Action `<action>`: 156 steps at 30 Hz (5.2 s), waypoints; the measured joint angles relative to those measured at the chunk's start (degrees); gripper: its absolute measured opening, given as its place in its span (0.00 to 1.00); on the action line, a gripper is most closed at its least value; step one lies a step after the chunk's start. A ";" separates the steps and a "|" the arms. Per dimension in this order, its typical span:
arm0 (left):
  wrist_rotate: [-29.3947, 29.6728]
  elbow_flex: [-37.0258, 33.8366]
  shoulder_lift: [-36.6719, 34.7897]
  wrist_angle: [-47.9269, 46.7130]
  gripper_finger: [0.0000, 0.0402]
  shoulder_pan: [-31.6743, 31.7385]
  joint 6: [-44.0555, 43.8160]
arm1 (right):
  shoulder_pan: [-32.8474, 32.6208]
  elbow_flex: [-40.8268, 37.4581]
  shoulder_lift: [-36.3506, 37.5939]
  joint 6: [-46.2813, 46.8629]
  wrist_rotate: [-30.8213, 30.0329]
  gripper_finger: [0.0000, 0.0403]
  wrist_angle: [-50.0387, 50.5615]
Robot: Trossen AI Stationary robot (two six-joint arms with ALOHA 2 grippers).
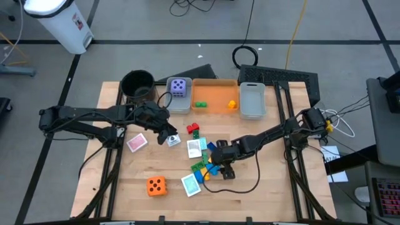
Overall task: Pick & Place Toys
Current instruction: Put the right blue game piece into the orange bin
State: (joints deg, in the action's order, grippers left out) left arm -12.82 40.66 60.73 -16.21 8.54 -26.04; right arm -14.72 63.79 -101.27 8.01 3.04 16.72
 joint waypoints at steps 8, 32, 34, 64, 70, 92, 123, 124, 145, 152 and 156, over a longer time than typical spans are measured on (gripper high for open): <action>0.51 0.00 0.00 0.02 0.26 0.00 -0.46 | -1.27 -0.85 0.00 -0.17 -0.01 0.67 -2.52; 0.92 0.02 0.00 0.03 0.26 -0.02 -1.09 | -2.75 -0.81 -3.87 3.32 -4.75 0.51 -8.38; 0.92 0.02 0.00 0.02 0.26 -0.02 -1.08 | -2.72 -0.81 -3.87 3.32 -4.75 0.48 -8.34; 0.94 0.02 0.00 -0.02 0.26 -0.02 -0.70 | -0.19 -0.87 -1.05 10.83 -1.32 0.02 -8.71; 0.91 0.02 0.00 0.30 0.26 0.00 -1.51 | 1.27 -0.80 5.28 10.86 -3.45 0.01 -11.81; -0.17 0.02 0.00 29.69 0.47 -0.02 0.38 | 9.97 -0.78 15.43 8.43 -10.43 0.01 -27.75; -3.36 0.09 11.28 48.30 0.66 -1.86 -0.85 | 10.76 -0.78 15.39 10.59 -8.12 0.01 -34.87; -3.22 0.09 11.32 48.22 0.66 -1.85 -0.90 | 10.96 -0.78 15.39 10.79 -7.58 0.01 -34.94; -3.18 0.08 11.32 48.00 0.35 -1.81 0.51 | 11.39 -0.78 15.39 11.38 -4.48 0.01 -35.77; -4.05 0.07 11.32 48.04 0.42 -1.81 1.31 | 11.39 -0.78 15.39 11.27 -4.30 0.01 -35.80; -4.09 0.07 11.32 48.04 0.40 -1.81 1.51 | 11.39 -0.78 15.39 11.17 -4.29 0.02 -35.82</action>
State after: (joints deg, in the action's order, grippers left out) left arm -16.92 40.73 72.05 31.83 6.72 -24.53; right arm -3.33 63.00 -85.89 19.18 -1.26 -19.10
